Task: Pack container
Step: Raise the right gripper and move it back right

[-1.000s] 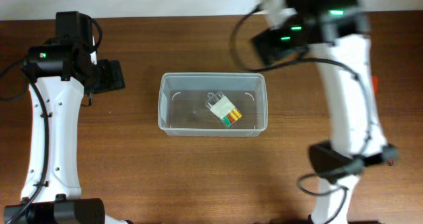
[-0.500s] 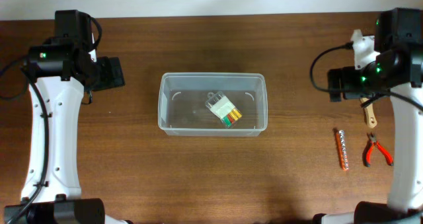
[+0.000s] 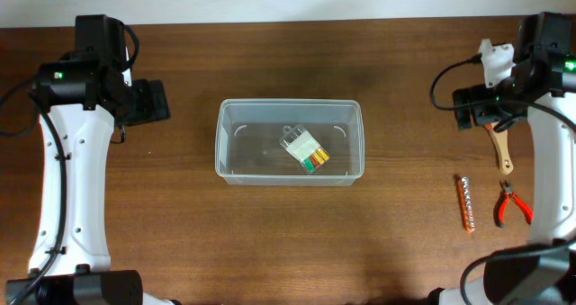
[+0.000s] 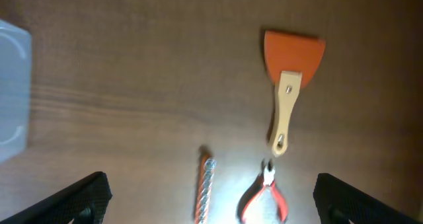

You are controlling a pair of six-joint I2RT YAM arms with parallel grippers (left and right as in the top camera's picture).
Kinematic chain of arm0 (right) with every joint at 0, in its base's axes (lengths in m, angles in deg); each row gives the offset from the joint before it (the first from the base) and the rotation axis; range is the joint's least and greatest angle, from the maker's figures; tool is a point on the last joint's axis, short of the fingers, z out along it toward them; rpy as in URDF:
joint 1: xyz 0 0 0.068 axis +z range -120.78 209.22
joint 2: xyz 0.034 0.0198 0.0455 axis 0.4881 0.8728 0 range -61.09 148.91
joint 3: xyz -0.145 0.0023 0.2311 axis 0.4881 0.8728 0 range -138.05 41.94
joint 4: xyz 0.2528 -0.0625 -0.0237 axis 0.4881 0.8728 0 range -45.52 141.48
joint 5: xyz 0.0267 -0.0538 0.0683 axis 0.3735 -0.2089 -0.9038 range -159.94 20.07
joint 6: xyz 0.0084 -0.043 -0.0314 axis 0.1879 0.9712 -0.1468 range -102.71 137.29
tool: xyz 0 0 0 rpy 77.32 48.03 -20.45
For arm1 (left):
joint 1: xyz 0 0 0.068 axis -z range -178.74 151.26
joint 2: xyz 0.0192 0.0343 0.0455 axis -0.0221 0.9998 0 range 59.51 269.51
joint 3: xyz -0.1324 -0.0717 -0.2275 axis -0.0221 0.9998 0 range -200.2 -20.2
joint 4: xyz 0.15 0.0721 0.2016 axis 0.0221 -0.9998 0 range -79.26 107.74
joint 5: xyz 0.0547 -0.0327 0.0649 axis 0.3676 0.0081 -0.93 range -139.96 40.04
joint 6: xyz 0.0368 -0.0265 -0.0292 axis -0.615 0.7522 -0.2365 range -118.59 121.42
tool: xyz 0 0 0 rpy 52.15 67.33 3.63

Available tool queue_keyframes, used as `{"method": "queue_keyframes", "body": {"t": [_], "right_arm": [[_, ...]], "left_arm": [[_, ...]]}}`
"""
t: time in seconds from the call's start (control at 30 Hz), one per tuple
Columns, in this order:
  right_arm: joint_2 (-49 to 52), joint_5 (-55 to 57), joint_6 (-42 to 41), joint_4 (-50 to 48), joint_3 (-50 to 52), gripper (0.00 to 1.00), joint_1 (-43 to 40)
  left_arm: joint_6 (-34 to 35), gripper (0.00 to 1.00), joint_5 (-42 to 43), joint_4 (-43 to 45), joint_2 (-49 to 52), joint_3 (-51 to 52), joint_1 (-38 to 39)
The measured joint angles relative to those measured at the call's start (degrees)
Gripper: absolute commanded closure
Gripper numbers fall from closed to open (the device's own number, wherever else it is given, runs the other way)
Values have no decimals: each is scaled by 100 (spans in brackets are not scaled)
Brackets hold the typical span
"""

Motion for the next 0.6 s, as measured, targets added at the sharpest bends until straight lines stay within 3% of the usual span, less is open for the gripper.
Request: {"method": "queue_keyframes", "body": {"t": [0.23, 0.6], "right_arm": [[557, 2, 313, -127, 11, 1, -61], [586, -2, 354, -275, 374, 1, -251]], "left_arm": [[0, 1, 0, -98, 0, 0, 0], [0, 1, -2, 116, 0, 0, 0]]}}
